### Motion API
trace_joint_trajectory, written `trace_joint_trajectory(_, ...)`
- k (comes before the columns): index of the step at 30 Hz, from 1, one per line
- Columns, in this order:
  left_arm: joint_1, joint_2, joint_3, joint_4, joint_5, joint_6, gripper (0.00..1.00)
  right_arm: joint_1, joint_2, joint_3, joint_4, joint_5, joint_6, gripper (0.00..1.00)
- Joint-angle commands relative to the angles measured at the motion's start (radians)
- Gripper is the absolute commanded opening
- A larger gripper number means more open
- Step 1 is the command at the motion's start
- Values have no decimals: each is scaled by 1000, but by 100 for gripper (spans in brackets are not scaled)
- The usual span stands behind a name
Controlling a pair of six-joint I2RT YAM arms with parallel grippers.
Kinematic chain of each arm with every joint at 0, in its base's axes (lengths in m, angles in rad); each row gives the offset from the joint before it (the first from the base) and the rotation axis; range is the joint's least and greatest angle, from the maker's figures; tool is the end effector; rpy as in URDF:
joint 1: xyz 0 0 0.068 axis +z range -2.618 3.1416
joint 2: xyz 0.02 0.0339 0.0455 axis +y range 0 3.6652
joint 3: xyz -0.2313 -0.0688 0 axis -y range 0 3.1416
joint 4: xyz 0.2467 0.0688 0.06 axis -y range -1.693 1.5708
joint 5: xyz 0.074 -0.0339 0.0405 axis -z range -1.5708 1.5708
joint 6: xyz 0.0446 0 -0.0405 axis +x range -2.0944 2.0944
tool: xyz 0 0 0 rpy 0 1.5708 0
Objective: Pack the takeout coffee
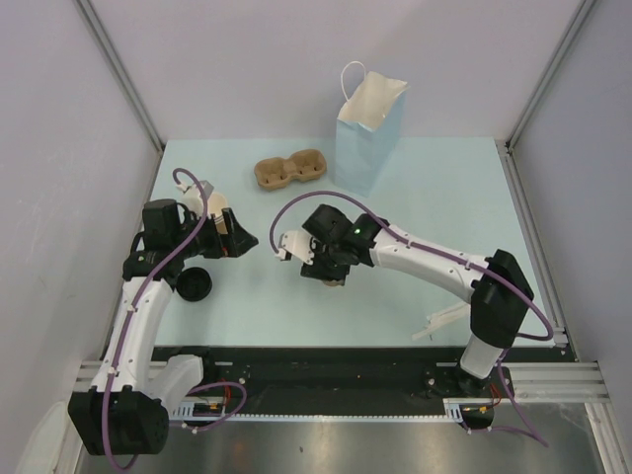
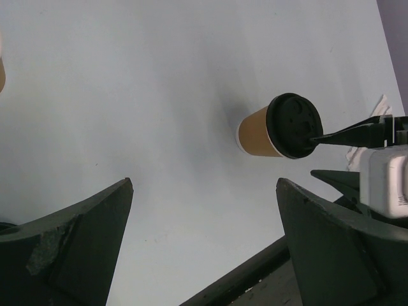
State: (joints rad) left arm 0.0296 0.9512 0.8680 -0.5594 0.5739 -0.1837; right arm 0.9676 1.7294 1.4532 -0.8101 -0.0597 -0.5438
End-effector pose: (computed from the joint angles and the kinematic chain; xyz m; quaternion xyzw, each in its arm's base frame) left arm 0.2264 -0.0175 0.2743 0.0347 0.8663 -0.2854 0.4086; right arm 0.2051 0.3025 0.2275 -0.6707 0.7013 0.0788 0.2283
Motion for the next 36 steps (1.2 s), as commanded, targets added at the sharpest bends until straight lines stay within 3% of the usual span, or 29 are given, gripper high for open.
trace_joint_trajectory(1, 7, -2, 40, 26, 50, 0, 99, -15, -103, 4, 12, -37, 8, 50)
trace_joint_trajectory(10, 4, 4, 37, 58, 124, -2, 96, -52, -194, 19, 8, -126, 44, 49)
trace_joint_trajectory(13, -20, 14, 28, 93, 185, -10, 86, -124, -214, 21, 17, -219, 115, 43)
trace_joint_trajectory(18, -216, 63, 5, 182, 205, -45, 55, -341, -226, 6, 61, -557, 283, 35)
trace_joint_trajectory(20, -253, 93, 0, 213, 213, -60, 44, -371, -217, -7, 95, -612, 355, 32)
trace_joint_trajectory(25, -398, 237, 66, 214, 245, -54, 28, -391, -154, -39, 118, -696, 439, 20)
trace_joint_trajectory(28, -470, 319, 89, 245, 283, -66, 12, -394, -119, -70, 161, -736, 488, 15)
trace_joint_trajectory(32, -508, 418, 95, 318, 345, -131, 1, -417, -77, -89, 186, -793, 539, 9)
trace_joint_trajectory(36, -510, 486, 97, 400, 374, -178, 0, -438, -51, -112, 212, -838, 587, 5)
